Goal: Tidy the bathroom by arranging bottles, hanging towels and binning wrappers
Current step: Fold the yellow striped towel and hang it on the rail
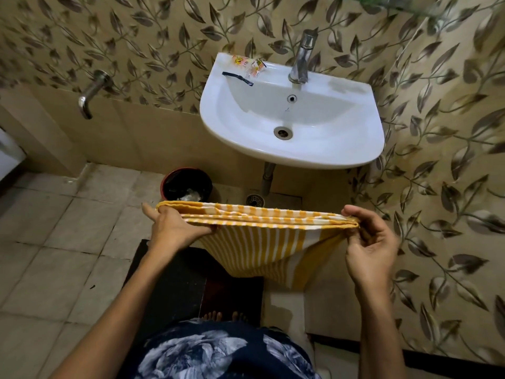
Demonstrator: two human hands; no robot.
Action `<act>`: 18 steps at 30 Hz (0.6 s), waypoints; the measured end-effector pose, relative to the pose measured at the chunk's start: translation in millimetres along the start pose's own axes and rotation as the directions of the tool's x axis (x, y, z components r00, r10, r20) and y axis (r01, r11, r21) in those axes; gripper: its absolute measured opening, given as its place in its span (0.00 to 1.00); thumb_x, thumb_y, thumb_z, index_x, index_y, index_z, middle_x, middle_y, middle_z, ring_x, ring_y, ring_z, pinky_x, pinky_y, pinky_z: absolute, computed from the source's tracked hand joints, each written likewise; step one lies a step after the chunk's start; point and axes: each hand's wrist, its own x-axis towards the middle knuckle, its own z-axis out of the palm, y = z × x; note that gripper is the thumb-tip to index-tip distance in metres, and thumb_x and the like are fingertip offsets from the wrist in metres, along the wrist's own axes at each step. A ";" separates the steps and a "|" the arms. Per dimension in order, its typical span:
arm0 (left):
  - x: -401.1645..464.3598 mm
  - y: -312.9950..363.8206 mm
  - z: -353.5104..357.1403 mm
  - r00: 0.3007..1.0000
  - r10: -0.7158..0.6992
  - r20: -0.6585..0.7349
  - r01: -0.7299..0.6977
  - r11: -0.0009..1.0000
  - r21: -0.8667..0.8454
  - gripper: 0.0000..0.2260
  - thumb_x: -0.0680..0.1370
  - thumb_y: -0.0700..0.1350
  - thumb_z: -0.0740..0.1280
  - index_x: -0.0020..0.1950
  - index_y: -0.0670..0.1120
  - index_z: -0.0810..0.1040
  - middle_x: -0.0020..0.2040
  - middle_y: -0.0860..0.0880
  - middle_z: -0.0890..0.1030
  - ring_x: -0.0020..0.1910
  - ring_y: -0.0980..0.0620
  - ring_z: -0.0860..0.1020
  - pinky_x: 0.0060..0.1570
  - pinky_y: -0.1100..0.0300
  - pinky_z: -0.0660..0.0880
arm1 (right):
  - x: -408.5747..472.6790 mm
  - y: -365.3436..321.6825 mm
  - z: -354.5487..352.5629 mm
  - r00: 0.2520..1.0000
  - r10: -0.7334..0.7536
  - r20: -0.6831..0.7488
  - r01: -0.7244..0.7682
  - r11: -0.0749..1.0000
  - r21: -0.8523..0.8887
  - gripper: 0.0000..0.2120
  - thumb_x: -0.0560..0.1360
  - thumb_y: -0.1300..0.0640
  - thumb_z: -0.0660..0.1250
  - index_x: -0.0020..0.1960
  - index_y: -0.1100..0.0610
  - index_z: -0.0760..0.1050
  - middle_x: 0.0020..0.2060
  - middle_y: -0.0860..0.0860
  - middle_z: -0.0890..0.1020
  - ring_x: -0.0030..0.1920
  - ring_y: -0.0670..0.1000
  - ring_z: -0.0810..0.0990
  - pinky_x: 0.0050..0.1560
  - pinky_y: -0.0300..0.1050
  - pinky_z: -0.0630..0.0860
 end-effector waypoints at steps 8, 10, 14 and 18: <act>5.8 -6.9 -20.3 0.990 0.101 -0.095 -0.125 0.950 -0.286 0.06 0.74 0.46 0.69 0.48 0.44 0.79 0.39 0.46 0.77 0.35 0.51 0.74 0.30 0.59 0.71 | -7.0 12.9 -5.8 0.993 -0.002 -0.122 -0.004 0.999 -0.050 0.23 0.71 0.79 0.59 0.54 0.55 0.77 0.46 0.43 0.80 0.47 0.34 0.80 0.49 0.24 0.74; 6.3 -9.4 -18.5 0.956 0.167 -0.243 -0.213 0.960 -0.181 0.05 0.75 0.41 0.66 0.40 0.46 0.78 0.39 0.46 0.77 0.36 0.50 0.74 0.30 0.60 0.68 | -7.1 13.1 -5.6 0.991 -0.011 -0.132 0.003 0.998 -0.059 0.23 0.72 0.79 0.59 0.55 0.55 0.77 0.46 0.44 0.80 0.47 0.33 0.80 0.49 0.24 0.74; 5.3 -13.7 -17.9 0.913 0.144 -0.382 -0.201 0.973 -0.112 0.11 0.69 0.41 0.72 0.50 0.41 0.80 0.54 0.45 0.78 0.51 0.47 0.77 0.46 0.54 0.75 | -7.0 15.6 -4.0 0.993 -0.007 -0.116 -0.002 0.997 -0.075 0.22 0.72 0.77 0.59 0.55 0.54 0.77 0.48 0.46 0.81 0.48 0.33 0.79 0.50 0.24 0.74; -13.0 -4.7 -10.1 0.856 0.124 -0.501 -0.198 0.975 -0.097 0.20 0.67 0.45 0.75 0.55 0.36 0.76 0.61 0.43 0.72 0.57 0.45 0.73 0.49 0.57 0.69 | -10.9 17.9 0.0 0.996 -0.035 -0.077 0.030 0.997 -0.067 0.23 0.71 0.79 0.59 0.54 0.55 0.77 0.47 0.44 0.80 0.49 0.36 0.80 0.52 0.26 0.74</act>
